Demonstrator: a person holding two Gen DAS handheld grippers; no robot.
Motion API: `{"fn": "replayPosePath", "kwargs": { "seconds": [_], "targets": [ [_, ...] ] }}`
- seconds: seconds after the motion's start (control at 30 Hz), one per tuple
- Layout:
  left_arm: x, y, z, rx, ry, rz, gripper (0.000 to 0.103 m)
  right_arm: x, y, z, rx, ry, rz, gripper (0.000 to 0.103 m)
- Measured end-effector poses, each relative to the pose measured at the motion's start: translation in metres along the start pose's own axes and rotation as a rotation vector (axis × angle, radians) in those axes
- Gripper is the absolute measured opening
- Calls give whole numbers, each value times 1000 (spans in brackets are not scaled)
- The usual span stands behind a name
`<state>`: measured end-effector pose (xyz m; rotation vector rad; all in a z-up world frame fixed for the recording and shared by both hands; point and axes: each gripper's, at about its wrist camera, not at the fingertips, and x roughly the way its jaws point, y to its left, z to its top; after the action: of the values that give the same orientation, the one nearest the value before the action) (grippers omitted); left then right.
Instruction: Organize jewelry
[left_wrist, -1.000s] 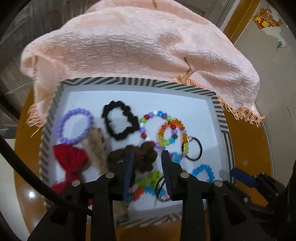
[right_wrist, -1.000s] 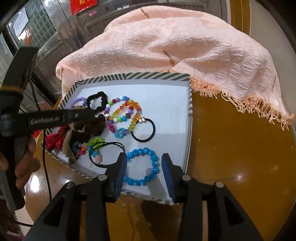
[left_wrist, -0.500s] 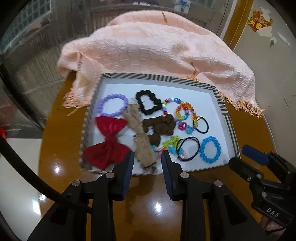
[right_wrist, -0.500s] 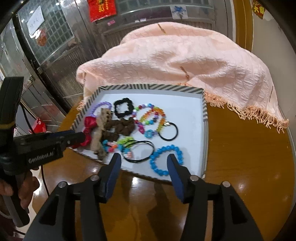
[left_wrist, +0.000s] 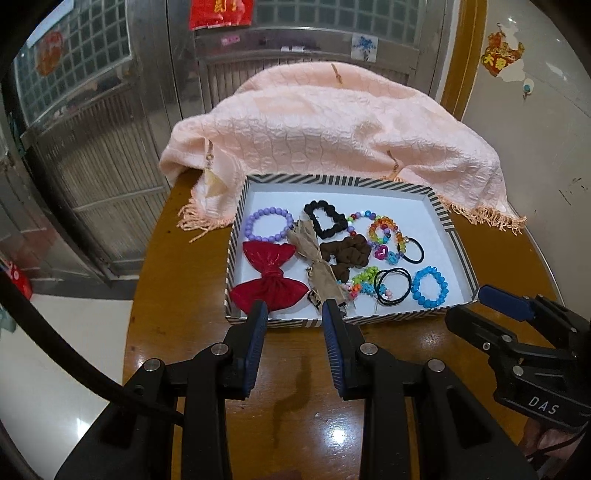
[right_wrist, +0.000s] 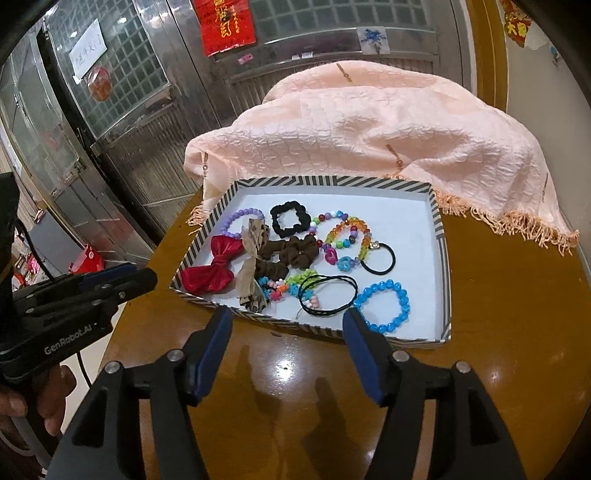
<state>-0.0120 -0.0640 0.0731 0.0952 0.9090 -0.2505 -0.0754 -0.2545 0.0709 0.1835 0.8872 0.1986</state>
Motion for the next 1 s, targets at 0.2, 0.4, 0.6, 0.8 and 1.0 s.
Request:
{"fn": "replayPosePath", "kwargs": {
  "seconds": [0.2,0.4,0.6,0.8,1.0],
  "targets": [
    [-8,-2,-4,15,-22,3,19,-8,8,-1,-12,-23,-18,68],
    [-9,-3,-7,9,-24,0,19,-10,10,-3,-11,-21,-48,70],
    [-8,-6,-9,9,-20,2,19,-9,9,-5,-11,-7,-57,70],
    [-7,-10,-9,13,-19,4,19,-7,5,-8,-6,5,-54,70],
    [-4,-13,-8,13,-10,2,19,-9,0,-5,3,0,-56,70]
  ]
}}
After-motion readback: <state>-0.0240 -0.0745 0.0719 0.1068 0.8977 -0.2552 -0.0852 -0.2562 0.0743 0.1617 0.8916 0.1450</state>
